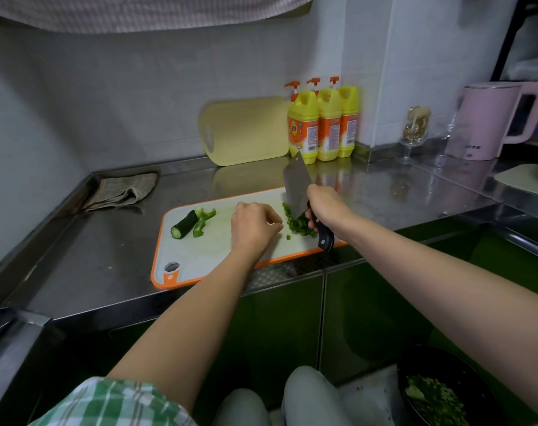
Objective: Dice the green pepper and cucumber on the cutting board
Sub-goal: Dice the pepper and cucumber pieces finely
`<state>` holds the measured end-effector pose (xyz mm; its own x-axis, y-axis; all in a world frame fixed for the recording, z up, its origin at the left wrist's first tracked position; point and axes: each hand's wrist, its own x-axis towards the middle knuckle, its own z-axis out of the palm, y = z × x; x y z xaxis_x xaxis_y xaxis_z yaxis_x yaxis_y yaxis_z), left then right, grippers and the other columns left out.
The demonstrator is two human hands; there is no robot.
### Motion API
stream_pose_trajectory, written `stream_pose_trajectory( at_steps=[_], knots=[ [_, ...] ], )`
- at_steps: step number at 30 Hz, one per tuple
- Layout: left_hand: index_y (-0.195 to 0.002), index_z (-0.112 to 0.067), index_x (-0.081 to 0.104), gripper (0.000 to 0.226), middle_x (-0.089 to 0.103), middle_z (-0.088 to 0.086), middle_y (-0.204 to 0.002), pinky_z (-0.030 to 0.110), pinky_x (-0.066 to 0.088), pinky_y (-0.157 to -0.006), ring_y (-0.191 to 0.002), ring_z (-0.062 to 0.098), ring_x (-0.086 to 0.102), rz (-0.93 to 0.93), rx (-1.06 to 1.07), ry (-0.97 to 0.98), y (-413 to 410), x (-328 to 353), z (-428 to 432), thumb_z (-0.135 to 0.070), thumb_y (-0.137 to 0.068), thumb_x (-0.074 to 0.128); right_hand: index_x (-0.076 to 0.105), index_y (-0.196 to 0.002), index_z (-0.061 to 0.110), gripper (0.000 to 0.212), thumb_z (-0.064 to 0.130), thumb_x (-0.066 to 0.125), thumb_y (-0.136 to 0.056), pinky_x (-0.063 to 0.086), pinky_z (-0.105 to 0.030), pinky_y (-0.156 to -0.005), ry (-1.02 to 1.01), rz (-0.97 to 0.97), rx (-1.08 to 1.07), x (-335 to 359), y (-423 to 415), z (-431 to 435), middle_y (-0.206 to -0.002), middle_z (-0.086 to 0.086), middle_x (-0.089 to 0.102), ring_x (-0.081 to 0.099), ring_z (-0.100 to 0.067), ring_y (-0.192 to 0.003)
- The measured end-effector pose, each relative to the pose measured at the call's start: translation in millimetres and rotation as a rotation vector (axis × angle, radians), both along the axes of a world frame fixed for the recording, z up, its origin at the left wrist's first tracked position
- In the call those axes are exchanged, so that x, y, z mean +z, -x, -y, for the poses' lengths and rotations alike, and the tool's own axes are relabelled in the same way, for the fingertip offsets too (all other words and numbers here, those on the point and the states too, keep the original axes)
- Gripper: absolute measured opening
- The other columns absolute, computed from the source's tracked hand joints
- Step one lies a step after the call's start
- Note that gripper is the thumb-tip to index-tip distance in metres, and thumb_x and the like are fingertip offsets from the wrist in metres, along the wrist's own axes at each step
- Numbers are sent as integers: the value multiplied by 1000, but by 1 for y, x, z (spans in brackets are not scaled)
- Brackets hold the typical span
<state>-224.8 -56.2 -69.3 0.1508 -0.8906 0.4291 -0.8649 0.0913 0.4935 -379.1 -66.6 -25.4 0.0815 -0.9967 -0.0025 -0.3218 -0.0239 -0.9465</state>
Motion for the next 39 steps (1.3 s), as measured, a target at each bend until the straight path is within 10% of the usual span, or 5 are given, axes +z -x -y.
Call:
stream_pose_trajectory(
  at_steps=[10, 15, 25, 29, 39],
  knots=[
    [-94, -9, 59, 50, 62, 8, -65, 27, 42, -51, -52, 19, 56, -863, -76, -218, 3, 20, -10, -51, -101, 32, 61, -113, 17, 25, 27, 53, -91, 51, -40, -80, 450, -571, 107, -11, -23, -17, -107, -10, 69, 62, -32, -97],
    [-68, -7, 44, 31, 46, 12, -62, 29, 36, -46, -49, 23, 43, -949, 78, -111, -7, 23, -15, -7, -98, 35, 61, -123, 23, 37, 35, 46, -92, 49, -40, -83, 504, -639, 342, -13, -35, -29, -117, -10, 65, 59, -31, -107],
    [-87, -7, 46, 20, 47, 10, -70, 21, 40, -36, -56, 21, 45, -1088, 106, -181, -17, 21, -22, -8, -100, 31, 33, -142, 52, 43, 35, 31, -102, 4, -47, -117, 241, -465, 427, -18, -30, -34, -159, 4, 11, 4, -21, -145],
    [-77, -9, 43, 24, 43, 9, -67, 15, 34, -32, -53, 20, 41, -1063, 103, -189, -11, 22, -22, -7, -99, 32, 14, -152, 37, 70, 65, 40, -93, 9, -47, -114, 104, -426, 279, -29, -31, -30, -159, 3, 10, 5, -28, -146],
    [-88, -5, 46, 19, 46, 10, -66, 17, 31, -33, -51, 20, 41, -975, 98, -186, -15, 20, -26, -11, -100, 32, 18, -152, 44, 48, 39, 18, -104, -3, -46, -115, 240, -641, 362, -17, -31, -26, -162, 2, -7, -12, -19, -147]
  ],
)
